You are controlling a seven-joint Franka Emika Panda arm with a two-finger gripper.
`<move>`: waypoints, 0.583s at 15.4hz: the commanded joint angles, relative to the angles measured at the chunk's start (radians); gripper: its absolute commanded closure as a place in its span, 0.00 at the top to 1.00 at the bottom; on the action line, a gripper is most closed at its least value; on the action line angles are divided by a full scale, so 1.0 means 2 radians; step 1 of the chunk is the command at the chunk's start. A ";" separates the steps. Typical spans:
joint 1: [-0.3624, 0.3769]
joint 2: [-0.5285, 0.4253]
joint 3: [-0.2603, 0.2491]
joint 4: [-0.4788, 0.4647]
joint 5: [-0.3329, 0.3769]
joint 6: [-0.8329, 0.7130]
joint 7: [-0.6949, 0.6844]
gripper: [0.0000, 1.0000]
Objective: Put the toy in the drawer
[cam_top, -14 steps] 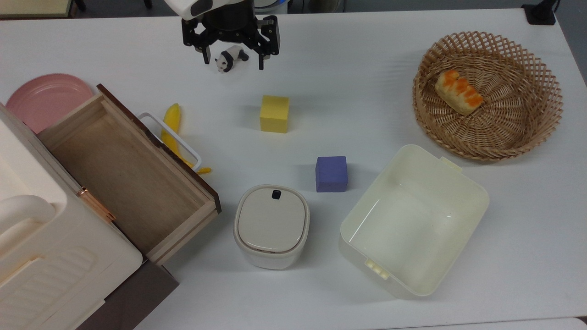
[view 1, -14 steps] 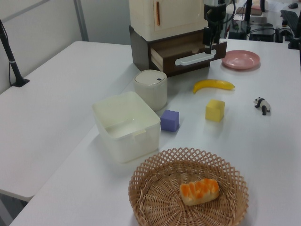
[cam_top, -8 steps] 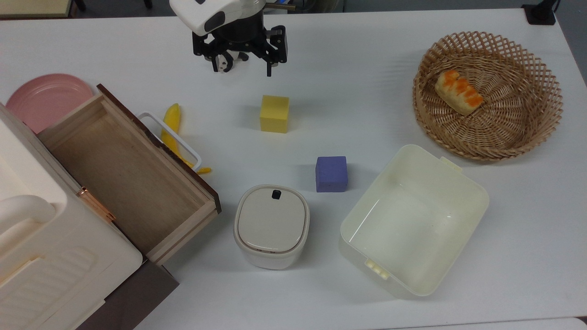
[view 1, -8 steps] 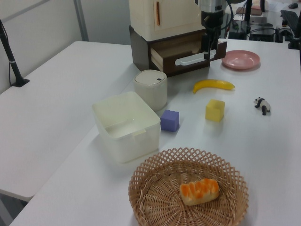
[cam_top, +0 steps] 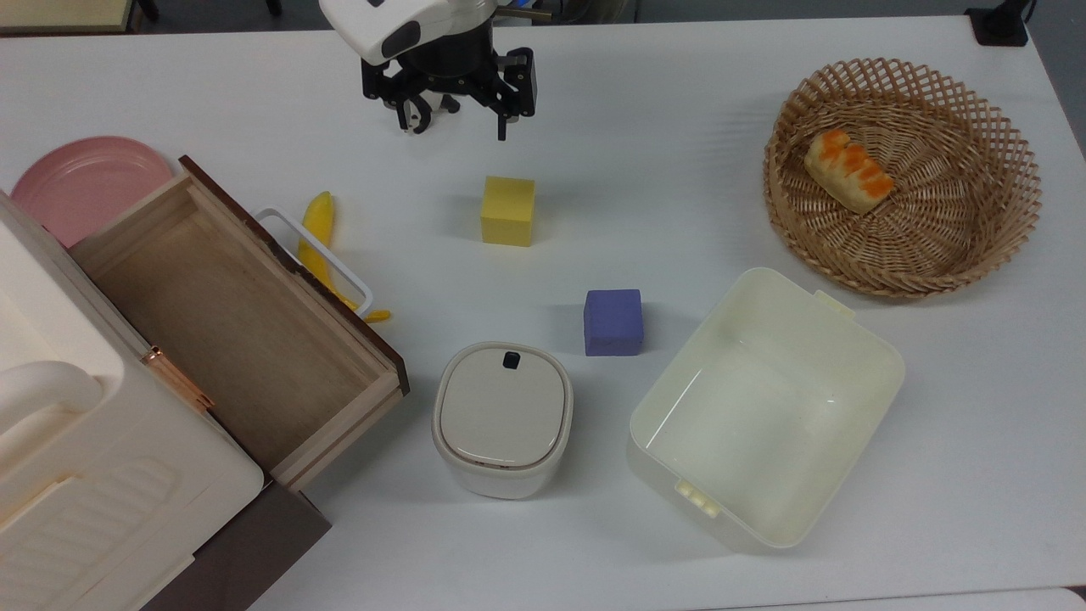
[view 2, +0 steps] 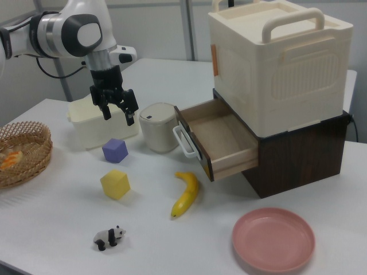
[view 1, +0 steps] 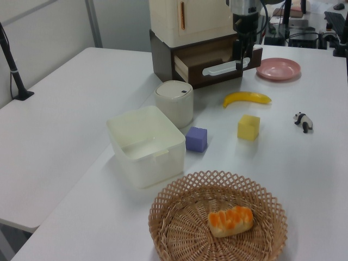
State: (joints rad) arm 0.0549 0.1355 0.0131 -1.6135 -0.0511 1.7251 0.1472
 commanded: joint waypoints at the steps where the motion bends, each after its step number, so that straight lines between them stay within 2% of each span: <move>1: 0.008 -0.013 -0.005 0.003 0.003 -0.022 0.015 1.00; 4: 0.009 -0.032 -0.004 -0.004 0.004 -0.038 0.023 1.00; 9: 0.036 -0.107 -0.005 -0.094 0.004 -0.040 0.025 1.00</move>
State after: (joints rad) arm 0.0891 0.0357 0.0133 -1.6719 -0.0510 1.6524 0.1730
